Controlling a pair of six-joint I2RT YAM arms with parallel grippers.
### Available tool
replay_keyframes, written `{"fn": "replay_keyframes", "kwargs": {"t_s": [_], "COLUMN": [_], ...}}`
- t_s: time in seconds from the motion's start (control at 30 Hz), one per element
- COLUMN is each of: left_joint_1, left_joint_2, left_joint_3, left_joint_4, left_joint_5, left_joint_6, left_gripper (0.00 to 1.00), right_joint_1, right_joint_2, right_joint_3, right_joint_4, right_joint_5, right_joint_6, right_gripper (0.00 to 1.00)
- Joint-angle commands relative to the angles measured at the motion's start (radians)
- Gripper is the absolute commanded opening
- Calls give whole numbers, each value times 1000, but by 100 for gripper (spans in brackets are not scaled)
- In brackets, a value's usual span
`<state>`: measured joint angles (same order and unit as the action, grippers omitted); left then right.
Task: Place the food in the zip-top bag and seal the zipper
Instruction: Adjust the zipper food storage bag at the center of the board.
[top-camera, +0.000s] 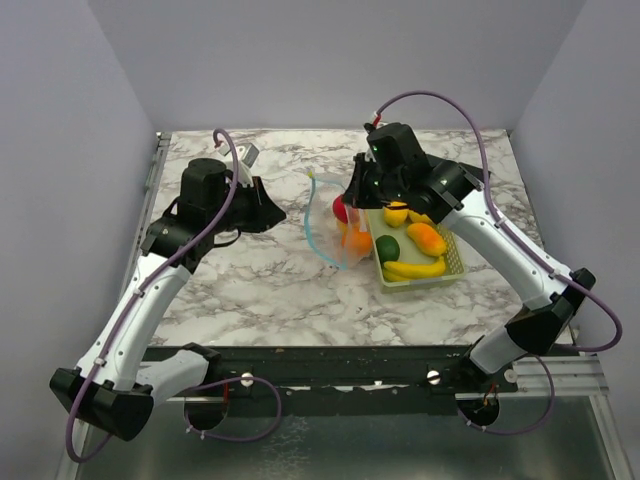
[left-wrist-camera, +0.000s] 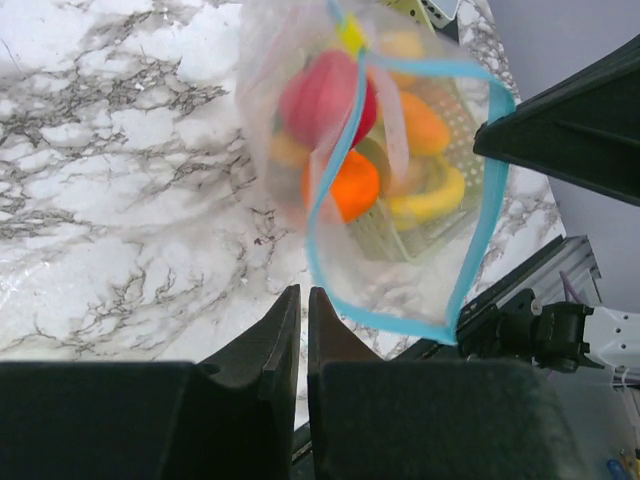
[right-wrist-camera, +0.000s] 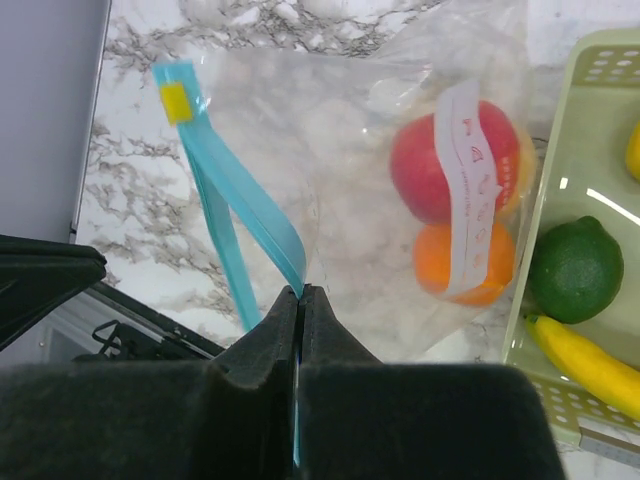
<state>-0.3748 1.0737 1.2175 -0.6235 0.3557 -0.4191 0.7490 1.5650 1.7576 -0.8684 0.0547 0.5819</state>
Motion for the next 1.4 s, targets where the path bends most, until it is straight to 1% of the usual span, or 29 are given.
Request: {"fn": "replay_keyframes", "kwargs": {"t_s": [0.0,0.17,0.27,0.33,0.4,0.57,0.63,0.7,0.83,0.93,1.03,1.37], "left_joint_1": [3,4,4,4,4,4,3,2,0,-5,-16,-147], "left_joint_2": [12,54,42,31,25,-2,-12,-17,-13,3,16,52], "left_joint_3": [-19,-51,-50,-52,-58,-56,-48,-38,-56,-72,-87,-138], "left_joint_4": [-52,-46,-42,-43,-44,-56,-61,-76,-87,-80,-27,97], "left_joint_5": [24,31,31,41,50,71,90,105,127,96,67,-121], "left_joint_6": [-13,-24,-22,-21,-21,-9,-3,-3,-31,-45,-81,-180], "left_gripper": [9,5,6,8,14,34,40,44,45,45,45,45], "right_joint_1": [2,2,1,2,3,12,17,23,33,38,42,44], "right_joint_2": [-1,41,25,21,21,8,2,-7,-18,-22,-23,-28], "right_joint_3": [-4,-43,-57,-53,-47,-45,-39,-30,-17,-15,-20,-34], "right_joint_4": [-29,-14,-9,-16,-23,-21,-28,-33,-39,-36,-25,-5], "right_joint_5": [18,-5,10,9,-7,-29,-29,-27,-11,-8,-5,0], "right_joint_6": [-24,-18,-21,-26,-31,-31,-29,-24,-13,-5,3,27], "right_gripper": [1,1,1,1,1,1,1,1,1,1,1,1]}}
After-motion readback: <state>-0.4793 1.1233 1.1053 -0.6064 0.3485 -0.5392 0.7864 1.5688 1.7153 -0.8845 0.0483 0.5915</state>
